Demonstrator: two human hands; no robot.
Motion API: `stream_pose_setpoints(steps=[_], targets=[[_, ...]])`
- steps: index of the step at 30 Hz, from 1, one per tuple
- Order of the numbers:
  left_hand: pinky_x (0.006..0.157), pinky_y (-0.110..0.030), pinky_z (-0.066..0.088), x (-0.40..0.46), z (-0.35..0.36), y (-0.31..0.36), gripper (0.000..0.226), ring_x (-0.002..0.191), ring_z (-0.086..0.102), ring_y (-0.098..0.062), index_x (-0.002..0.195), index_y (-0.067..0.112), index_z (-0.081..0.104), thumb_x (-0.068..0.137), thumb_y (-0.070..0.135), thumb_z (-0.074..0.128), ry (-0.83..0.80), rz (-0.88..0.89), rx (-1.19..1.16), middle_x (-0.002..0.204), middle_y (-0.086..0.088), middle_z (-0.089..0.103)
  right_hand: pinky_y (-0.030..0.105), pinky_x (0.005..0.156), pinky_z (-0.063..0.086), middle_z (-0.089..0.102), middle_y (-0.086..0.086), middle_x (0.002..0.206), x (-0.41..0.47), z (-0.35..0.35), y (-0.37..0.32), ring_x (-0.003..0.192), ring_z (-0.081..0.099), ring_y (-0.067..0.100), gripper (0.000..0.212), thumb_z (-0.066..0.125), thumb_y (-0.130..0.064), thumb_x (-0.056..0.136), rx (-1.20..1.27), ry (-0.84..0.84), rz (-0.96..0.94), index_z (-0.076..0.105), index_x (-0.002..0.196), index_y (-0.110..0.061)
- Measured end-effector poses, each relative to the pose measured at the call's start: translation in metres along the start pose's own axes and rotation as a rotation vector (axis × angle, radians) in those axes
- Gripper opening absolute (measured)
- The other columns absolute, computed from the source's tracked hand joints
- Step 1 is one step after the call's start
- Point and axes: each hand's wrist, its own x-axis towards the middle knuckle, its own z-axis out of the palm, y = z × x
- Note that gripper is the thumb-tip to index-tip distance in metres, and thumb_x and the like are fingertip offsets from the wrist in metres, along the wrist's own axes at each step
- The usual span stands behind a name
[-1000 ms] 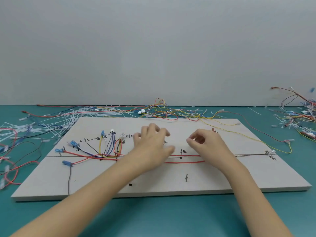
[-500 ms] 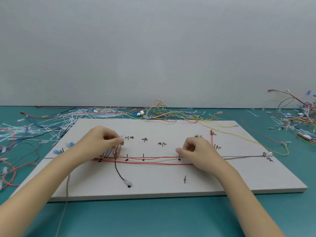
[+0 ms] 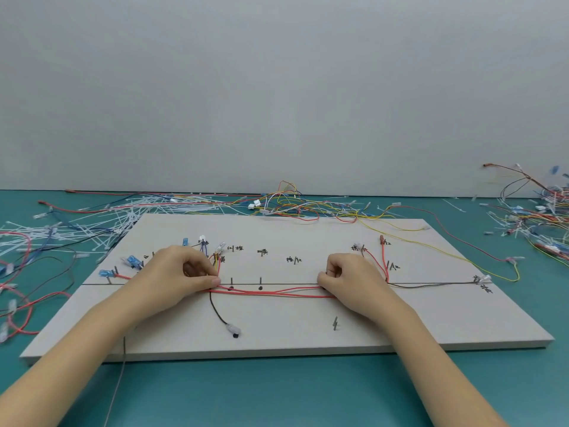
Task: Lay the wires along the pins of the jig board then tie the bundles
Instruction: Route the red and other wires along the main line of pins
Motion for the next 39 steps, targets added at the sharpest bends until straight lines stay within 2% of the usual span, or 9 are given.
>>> stream_pose_setpoints(steps=[6,9,13,20,25,34,39], targets=[[0.058,-0.011,0.042,0.0,-0.009,-0.002,0.014,0.062,0.059,0.002,0.065,0.031,0.076,0.074,0.023,0.083,-0.057,0.008,0.047,0.069,0.014,0.071,0.033,0.067,0.029,0.055,-0.003,0.065,0.003,0.001,-0.004,0.073,0.051,0.022,0.026,0.054,-0.031,0.082,-0.046,0.01,-0.003,0.045,0.061,-0.019],[0.062,-0.017,0.043,-0.001,-0.01,-0.003,0.017,0.064,0.06,0.0,0.066,0.031,0.075,0.076,0.018,0.081,-0.051,0.005,0.021,0.07,0.014,0.071,0.035,0.07,0.029,0.053,-0.002,0.065,0.003,0.003,-0.005,0.07,0.046,0.022,0.027,0.049,-0.031,0.086,-0.127,0.014,-0.026,0.042,0.063,-0.018],[0.06,-0.01,0.041,-0.001,-0.006,-0.004,0.019,0.067,0.061,-0.002,0.066,0.028,0.074,0.077,0.014,0.081,-0.026,0.029,0.008,0.07,0.011,0.07,0.036,0.075,0.032,0.052,-0.001,0.065,0.004,0.003,-0.004,0.068,0.044,0.022,0.027,0.047,-0.029,0.087,-0.13,0.0,-0.034,0.04,0.064,-0.018],[0.065,-0.006,0.038,-0.002,-0.002,-0.004,0.027,0.076,0.058,0.0,0.064,0.031,0.069,0.077,0.009,0.08,0.007,0.137,0.06,0.073,0.017,0.066,0.034,0.067,0.025,0.049,-0.001,0.062,0.004,0.002,-0.005,0.066,0.043,0.022,0.029,0.049,-0.027,0.086,-0.094,0.012,-0.038,0.037,0.061,-0.017],[0.066,-0.008,0.036,-0.003,-0.001,-0.007,0.03,0.081,0.056,-0.002,0.063,0.033,0.066,0.077,0.01,0.08,0.024,0.17,0.096,0.069,0.012,0.063,0.033,0.069,0.025,0.051,-0.002,0.064,0.005,0.002,-0.005,0.067,0.044,0.022,0.03,0.049,-0.028,0.088,-0.099,-0.001,-0.039,0.038,0.062,-0.018],[0.069,-0.014,0.034,-0.004,0.0,-0.007,0.03,0.084,0.051,0.0,0.066,0.036,0.062,0.079,0.015,0.078,0.034,0.2,0.159,0.072,0.016,0.062,0.033,0.07,0.025,0.051,-0.003,0.066,0.006,0.001,-0.005,0.064,0.042,0.015,0.029,0.047,-0.028,0.089,-0.117,-0.026,-0.038,0.038,0.063,-0.018],[0.071,-0.013,0.035,-0.007,0.008,-0.001,0.028,0.085,0.051,-0.002,0.067,0.036,0.063,0.08,0.015,0.077,0.033,0.24,0.129,0.073,0.017,0.061,0.031,0.069,0.025,0.058,-0.001,0.068,0.0,-0.006,0.002,0.068,0.048,0.017,0.028,0.049,-0.027,0.087,-0.081,-0.019,-0.008,0.041,0.063,-0.017]])
